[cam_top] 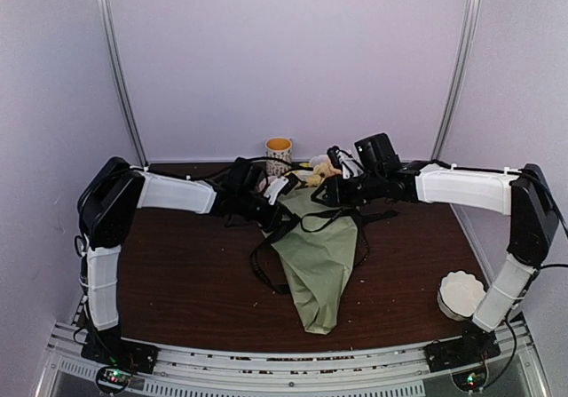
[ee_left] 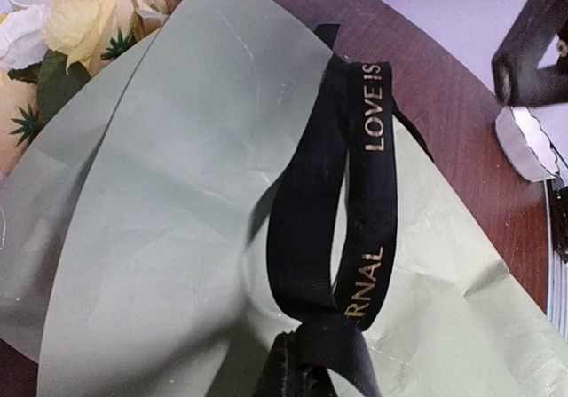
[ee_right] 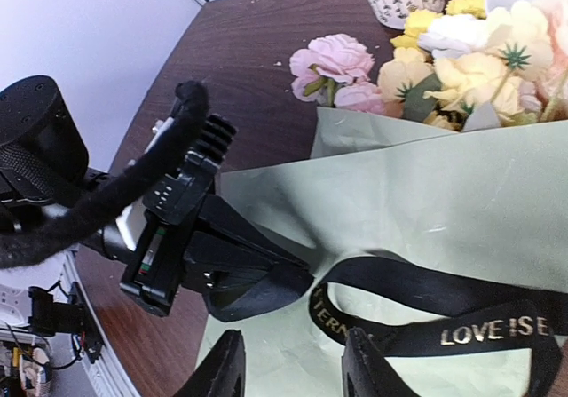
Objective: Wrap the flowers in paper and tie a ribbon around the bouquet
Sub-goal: Place the right side of the ribbon on the folded bouquet.
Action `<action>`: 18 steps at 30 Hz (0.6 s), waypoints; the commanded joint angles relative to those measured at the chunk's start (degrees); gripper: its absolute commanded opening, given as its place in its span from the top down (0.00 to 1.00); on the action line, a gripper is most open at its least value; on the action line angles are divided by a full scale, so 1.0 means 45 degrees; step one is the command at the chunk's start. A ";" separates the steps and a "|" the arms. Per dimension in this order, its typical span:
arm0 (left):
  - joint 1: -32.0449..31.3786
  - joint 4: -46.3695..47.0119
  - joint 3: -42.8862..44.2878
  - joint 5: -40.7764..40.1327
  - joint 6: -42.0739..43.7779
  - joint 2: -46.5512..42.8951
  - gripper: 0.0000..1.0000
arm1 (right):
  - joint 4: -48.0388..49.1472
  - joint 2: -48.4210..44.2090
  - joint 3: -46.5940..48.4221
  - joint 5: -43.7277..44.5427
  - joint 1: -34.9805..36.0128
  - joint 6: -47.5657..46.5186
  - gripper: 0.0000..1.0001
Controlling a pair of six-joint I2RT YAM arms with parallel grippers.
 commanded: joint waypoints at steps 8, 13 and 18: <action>-0.0016 0.0853 0.0255 0.0502 0.0078 -0.0242 1.00 | 0.2509 0.2113 0.0125 -0.1927 0.0671 0.1522 0.45; -0.0016 0.0930 0.0336 0.0645 0.0063 -0.0201 1.00 | 0.2833 0.2724 0.0338 -0.2417 0.0817 0.1935 0.50; -0.0016 0.0946 0.0316 0.0769 0.0032 -0.0170 1.00 | 0.3009 0.2969 0.0396 -0.2583 0.0854 0.2187 0.60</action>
